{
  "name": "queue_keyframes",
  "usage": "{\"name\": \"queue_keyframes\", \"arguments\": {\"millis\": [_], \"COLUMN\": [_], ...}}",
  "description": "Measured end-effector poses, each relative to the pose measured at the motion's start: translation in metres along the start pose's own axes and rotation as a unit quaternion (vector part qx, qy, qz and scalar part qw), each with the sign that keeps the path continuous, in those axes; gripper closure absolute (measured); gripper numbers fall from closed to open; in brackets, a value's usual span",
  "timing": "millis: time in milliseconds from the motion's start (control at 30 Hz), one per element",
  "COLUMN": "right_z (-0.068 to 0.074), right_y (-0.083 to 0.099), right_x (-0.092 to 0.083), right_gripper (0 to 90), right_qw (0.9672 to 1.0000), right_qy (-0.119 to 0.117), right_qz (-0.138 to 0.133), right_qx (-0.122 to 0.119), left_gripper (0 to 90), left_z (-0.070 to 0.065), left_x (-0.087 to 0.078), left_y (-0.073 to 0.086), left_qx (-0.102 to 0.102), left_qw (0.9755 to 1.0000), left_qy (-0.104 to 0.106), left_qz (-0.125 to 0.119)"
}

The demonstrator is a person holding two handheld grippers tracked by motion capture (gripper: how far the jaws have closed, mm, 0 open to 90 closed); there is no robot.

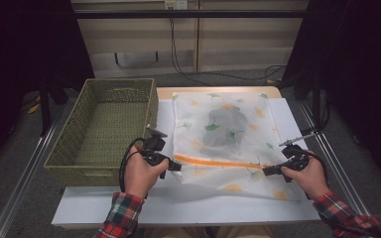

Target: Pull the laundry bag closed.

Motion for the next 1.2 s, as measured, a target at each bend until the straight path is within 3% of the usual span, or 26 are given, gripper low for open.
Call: {"name": "queue_keyframes", "arguments": {"millis": [367, 400, 633, 1200], "right_z": [-0.0058, -0.0059, -0.0074, -0.0102], "right_y": [0.0018, 0.0018, 0.0015, 0.004], "right_x": [-0.004, -0.004, -0.0062, -0.0101], "right_gripper": [90.0, 90.0, 90.0, 90.0], "right_qw": [1.0, 1.0, 1.0, 0.9999], "right_qy": [0.002, 0.003, 0.004, 0.005], "right_qz": [-0.002, -0.001, -0.004, -0.009], "right_qx": [0.004, 0.005, 0.006, 0.01], "left_gripper": [88.8, 88.8, 88.7, 88.8], "left_z": [-0.0004, 0.0011, 0.0002, -0.0003], "left_x": [-0.0015, -0.0018, -0.002, -0.0036], "left_y": [0.0003, -0.0001, -0.0007, -0.0041], "left_qx": [-0.005, 0.004, -0.005, 0.002], "left_qw": [1.0, 1.0, 1.0, 1.0], "left_qy": [0.002, -0.001, 0.0, 0.003], "left_qz": [-0.002, -0.001, -0.005, -0.006]}}
Point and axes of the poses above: each handheld gripper's, and its own axes: x roughly forward along the jaws, y roughly out of its underside, z roughly to its left, the point moved 5 cm from there along x, roughly forward along the jaws, and after that the axes turned 15 degrees about -z, right-handed, at the moved point
